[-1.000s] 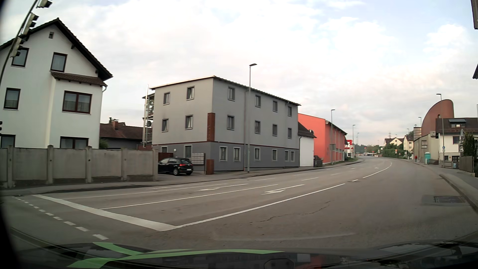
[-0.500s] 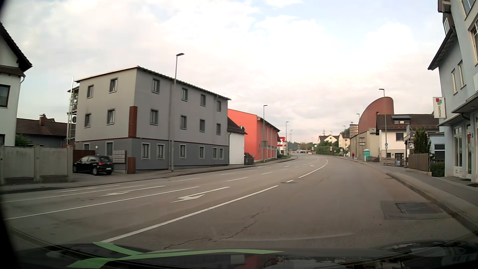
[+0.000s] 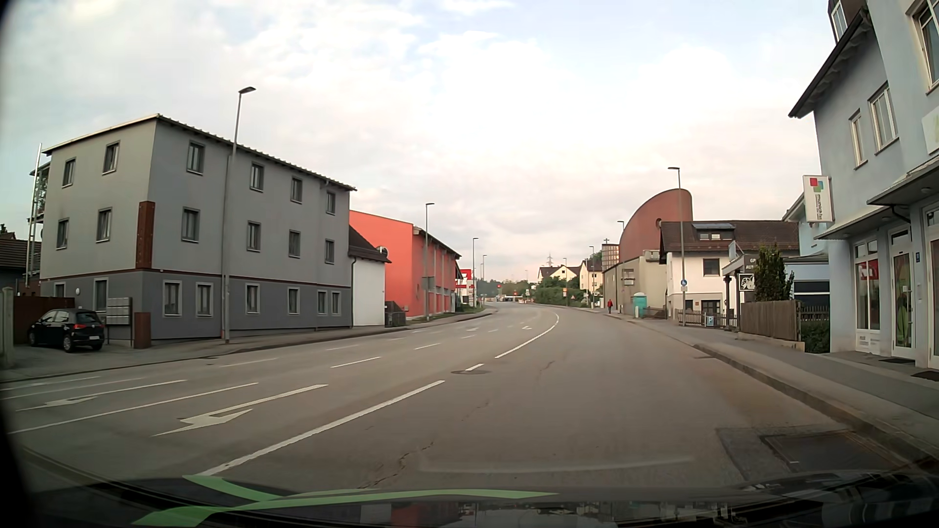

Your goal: Follow the waypoints while adhering to traffic rules and regulations

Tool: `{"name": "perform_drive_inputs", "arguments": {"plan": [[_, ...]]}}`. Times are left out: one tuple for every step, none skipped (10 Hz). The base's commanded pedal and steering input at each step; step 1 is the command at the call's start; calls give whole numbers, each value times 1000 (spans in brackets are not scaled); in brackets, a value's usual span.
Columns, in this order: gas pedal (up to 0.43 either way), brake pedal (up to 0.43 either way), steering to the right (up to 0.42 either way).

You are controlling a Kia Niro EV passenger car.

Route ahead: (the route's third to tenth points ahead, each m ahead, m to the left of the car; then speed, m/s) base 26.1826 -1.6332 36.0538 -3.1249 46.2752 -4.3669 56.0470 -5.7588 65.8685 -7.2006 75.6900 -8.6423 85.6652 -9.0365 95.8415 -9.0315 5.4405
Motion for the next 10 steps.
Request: {"name": "perform_drive_inputs", "arguments": {"plan": [[177, 0, 167], [177, 0, 172], [209, 0, 171], [260, 0, 168], [260, 0, 161], [260, 0, 153], [260, 0, 141], [260, 0, 119], [260, 0, 92], [260, 0, 68]]}}
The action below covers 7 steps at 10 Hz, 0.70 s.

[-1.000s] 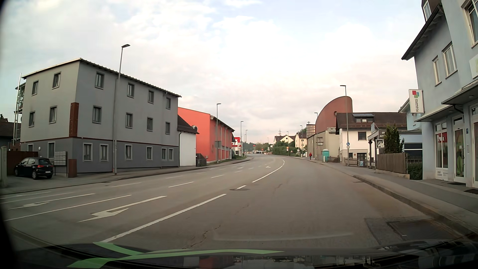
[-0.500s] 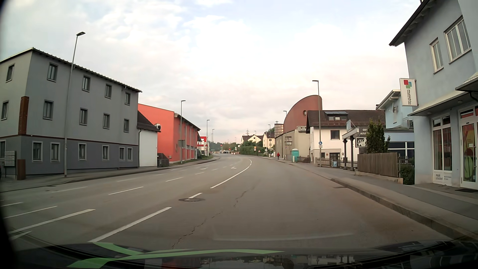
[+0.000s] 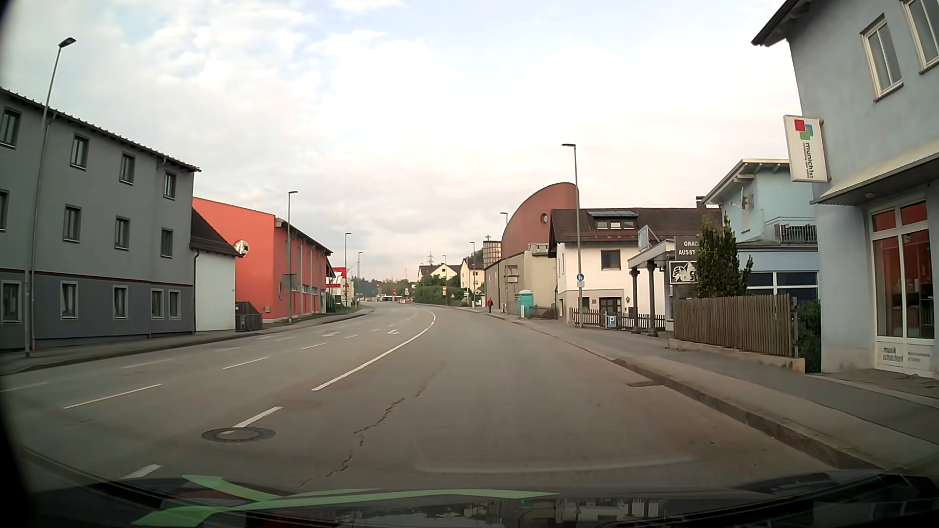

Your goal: Follow the waypoints while adhering to traffic rules and regulations

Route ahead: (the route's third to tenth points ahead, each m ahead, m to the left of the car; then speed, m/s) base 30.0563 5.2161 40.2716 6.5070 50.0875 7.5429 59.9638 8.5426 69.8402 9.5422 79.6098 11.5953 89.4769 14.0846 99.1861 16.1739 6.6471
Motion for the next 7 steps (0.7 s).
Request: {"name": "perform_drive_inputs", "arguments": {"plan": [[260, 0, 41], [248, 0, 23], [248, 0, 12], [248, 0, 3], [248, 0, 1], [240, 0, -1], [228, 0, -5]]}}
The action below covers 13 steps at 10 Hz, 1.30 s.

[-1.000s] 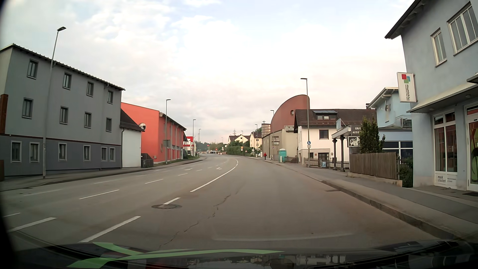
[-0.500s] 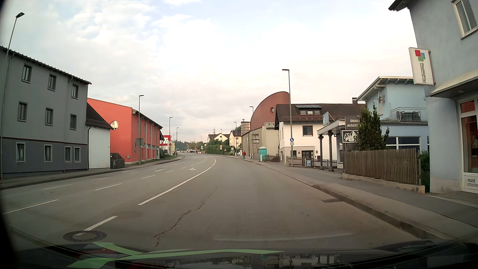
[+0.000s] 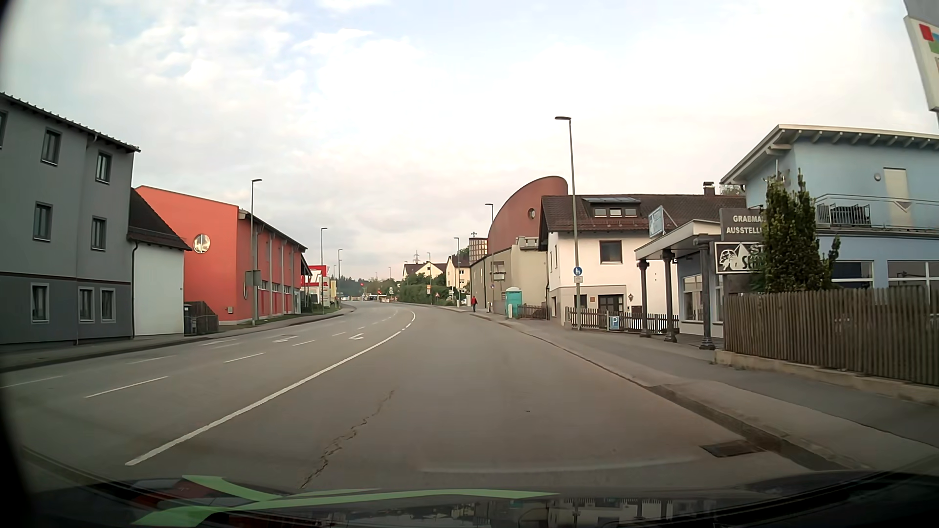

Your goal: Follow the waypoints while adhering to traffic rules and regulations

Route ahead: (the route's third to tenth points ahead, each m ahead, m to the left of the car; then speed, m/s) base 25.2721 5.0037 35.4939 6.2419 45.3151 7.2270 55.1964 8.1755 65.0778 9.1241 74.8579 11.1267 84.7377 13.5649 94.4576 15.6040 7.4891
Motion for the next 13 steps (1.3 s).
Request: {"name": "perform_drive_inputs", "arguments": {"plan": [[189, 0, -8], [157, 0, -10], [138, 0, -10], [130, 0, -12], [130, 0, -15], [138, 0, -19], [150, 0, -22], [157, 0, -23], [169, 0, -25], [189, 0, -28], [189, 0, -29], [189, 0, -27], [189, 0, -20]]}}
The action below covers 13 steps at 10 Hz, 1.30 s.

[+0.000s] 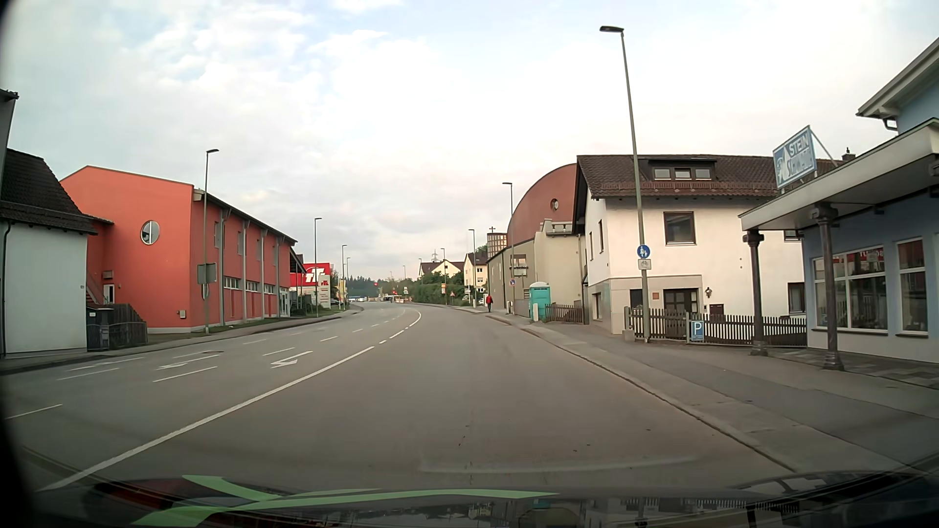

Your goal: Follow the waypoints while adhering to traffic rules and regulations

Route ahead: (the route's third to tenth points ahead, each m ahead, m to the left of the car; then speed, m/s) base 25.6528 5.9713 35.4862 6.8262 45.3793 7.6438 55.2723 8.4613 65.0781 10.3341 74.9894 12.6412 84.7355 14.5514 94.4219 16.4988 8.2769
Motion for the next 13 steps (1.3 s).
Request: {"name": "perform_drive_inputs", "arguments": {"plan": [[189, 0, -16], [189, 0, -15], [189, 0, -14], [189, 0, -13], [189, 0, -12], [189, 0, -11], [189, 0, -11], [189, 0, -11], [189, 0, -12], [189, 0, -12], [189, 0, -13], [189, 0, -13], [189, 0, -13]]}}
